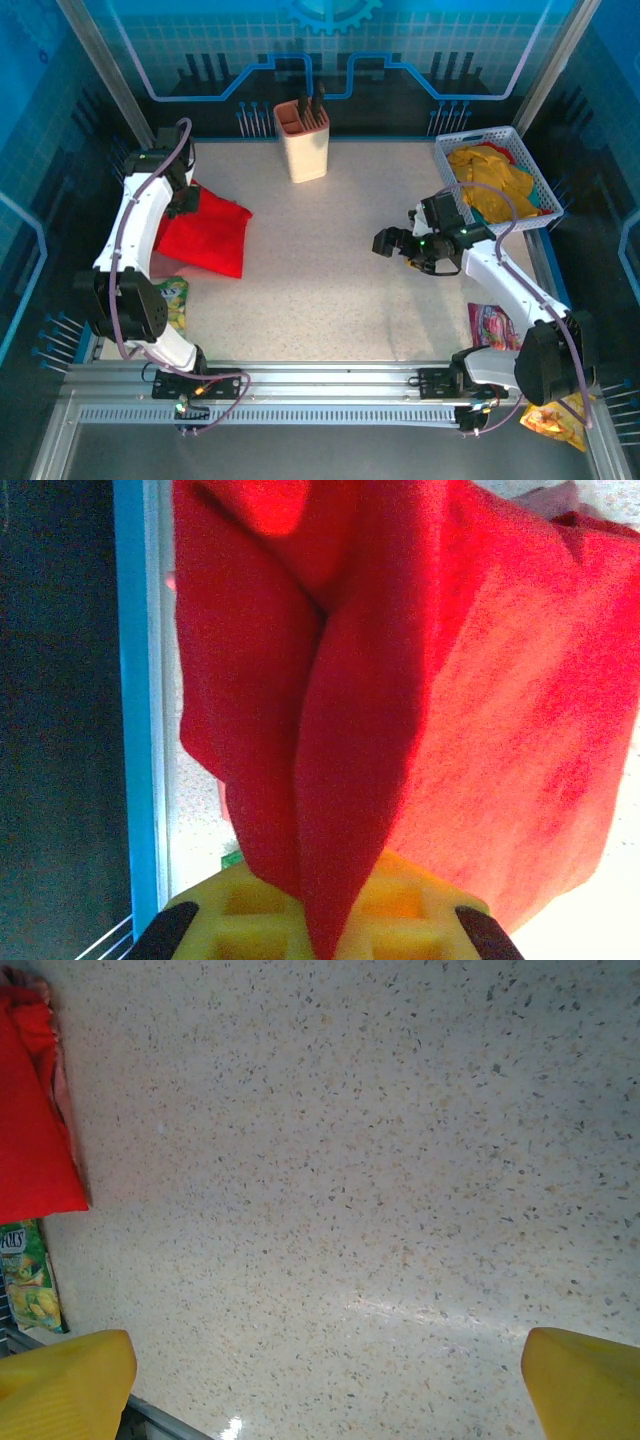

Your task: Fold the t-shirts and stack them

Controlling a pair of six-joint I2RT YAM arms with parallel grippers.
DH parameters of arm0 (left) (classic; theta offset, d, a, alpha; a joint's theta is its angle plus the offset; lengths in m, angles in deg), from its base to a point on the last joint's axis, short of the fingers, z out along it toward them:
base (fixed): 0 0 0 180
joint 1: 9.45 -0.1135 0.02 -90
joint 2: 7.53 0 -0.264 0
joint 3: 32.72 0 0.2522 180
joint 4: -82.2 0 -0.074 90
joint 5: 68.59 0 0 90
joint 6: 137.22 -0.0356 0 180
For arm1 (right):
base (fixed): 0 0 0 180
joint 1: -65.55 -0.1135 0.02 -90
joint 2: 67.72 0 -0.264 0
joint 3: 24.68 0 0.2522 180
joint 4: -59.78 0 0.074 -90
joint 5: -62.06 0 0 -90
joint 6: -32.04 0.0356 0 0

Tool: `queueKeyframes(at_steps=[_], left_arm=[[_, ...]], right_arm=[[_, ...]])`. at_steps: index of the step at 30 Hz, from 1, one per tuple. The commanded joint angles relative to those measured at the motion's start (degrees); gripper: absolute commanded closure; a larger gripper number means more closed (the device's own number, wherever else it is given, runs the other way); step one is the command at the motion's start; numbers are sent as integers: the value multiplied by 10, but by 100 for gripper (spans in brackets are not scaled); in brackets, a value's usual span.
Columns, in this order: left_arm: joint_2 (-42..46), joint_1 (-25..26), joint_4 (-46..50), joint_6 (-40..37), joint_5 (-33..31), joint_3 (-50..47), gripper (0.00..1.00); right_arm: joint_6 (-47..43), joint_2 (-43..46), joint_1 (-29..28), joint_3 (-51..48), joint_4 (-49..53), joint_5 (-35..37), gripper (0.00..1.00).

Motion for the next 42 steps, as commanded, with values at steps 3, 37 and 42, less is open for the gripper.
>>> queueKeyframes(at_steps=[3, 37, 42], left_arm=[[-13, -11, -45, -12, -45, -14, 100], [72, -45, -241, 159, 120, -145, 1], [149, -40, -420, 193, 204, -306, 1]], right_arm=[[-5, -24, -8, 18, -24, -28, 0], [-110, 43, 22, 10, 10, 100, 0], [-157, 72, 37, -41, -53, 203, 0]])
